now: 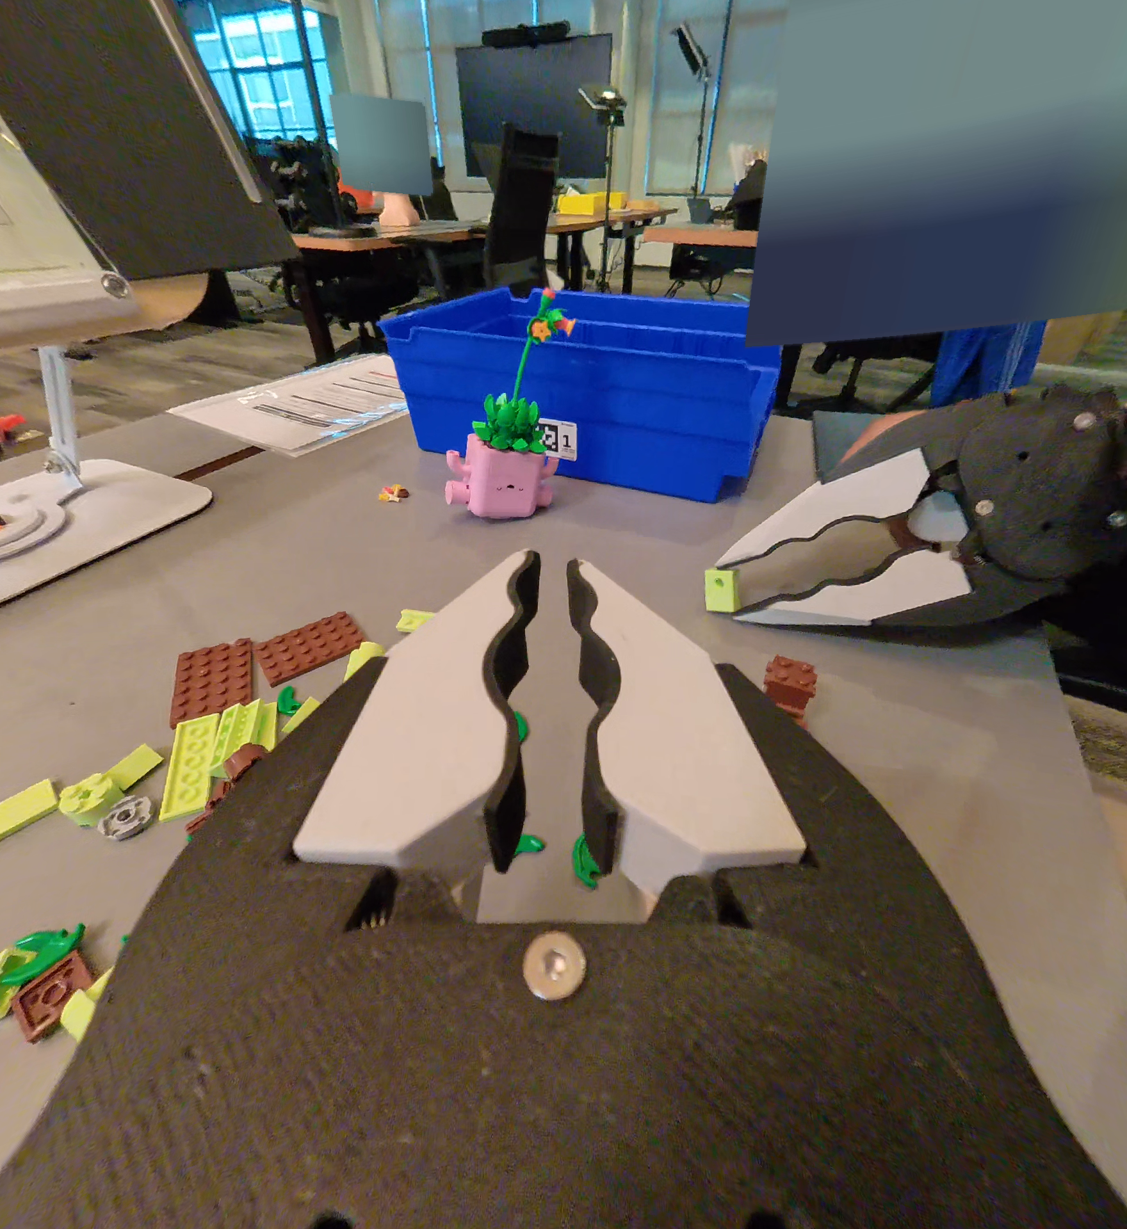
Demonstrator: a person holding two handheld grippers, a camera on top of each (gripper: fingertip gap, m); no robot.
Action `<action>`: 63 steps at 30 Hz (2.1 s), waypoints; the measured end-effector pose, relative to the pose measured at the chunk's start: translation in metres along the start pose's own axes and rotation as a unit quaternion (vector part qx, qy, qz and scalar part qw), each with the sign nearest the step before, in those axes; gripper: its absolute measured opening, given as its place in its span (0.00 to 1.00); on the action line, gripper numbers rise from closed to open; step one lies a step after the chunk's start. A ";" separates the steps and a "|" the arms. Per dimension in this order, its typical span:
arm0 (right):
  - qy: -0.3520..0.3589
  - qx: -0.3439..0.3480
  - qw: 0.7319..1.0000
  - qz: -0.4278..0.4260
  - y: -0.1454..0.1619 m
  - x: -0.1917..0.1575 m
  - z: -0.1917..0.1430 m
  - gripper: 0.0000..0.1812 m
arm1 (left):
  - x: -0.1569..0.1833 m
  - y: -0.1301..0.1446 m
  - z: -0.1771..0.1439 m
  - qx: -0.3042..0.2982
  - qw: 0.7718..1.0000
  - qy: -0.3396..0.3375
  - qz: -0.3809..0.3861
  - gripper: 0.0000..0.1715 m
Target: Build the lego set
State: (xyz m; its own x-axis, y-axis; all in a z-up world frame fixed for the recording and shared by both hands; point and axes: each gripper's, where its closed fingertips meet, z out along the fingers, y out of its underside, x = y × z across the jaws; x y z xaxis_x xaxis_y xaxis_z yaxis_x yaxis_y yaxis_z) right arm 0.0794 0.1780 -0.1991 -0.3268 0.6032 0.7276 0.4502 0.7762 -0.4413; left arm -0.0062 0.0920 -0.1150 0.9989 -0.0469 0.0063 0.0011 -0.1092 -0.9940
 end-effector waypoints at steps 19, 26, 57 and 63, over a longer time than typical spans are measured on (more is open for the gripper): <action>-0.069 0.139 0.938 0.310 -0.013 0.026 -0.030 0.25 | -0.011 -0.001 -0.004 0.009 0.999 -0.042 0.017 0.03; -0.102 0.101 0.910 0.388 0.003 0.021 -0.021 0.32 | -0.004 0.001 -0.003 0.005 1.000 -0.008 0.013 0.08; -0.181 0.150 0.878 0.417 -0.008 0.023 -0.021 0.21 | 0.012 0.012 0.005 -0.036 0.998 0.043 0.026 0.30; -0.186 0.210 0.888 0.364 -0.026 0.020 -0.036 0.21 | 0.025 0.016 0.007 -0.048 0.995 0.070 0.054 0.30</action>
State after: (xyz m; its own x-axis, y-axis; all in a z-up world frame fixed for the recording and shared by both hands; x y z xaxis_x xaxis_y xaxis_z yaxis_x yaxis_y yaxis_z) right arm 0.0907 0.1636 -0.1542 -0.3631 0.9315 -0.0198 0.3298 0.1086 -0.9378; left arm 0.0192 0.0960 -0.1310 0.9764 -0.2015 -0.0773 -0.1165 -0.1907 -0.9747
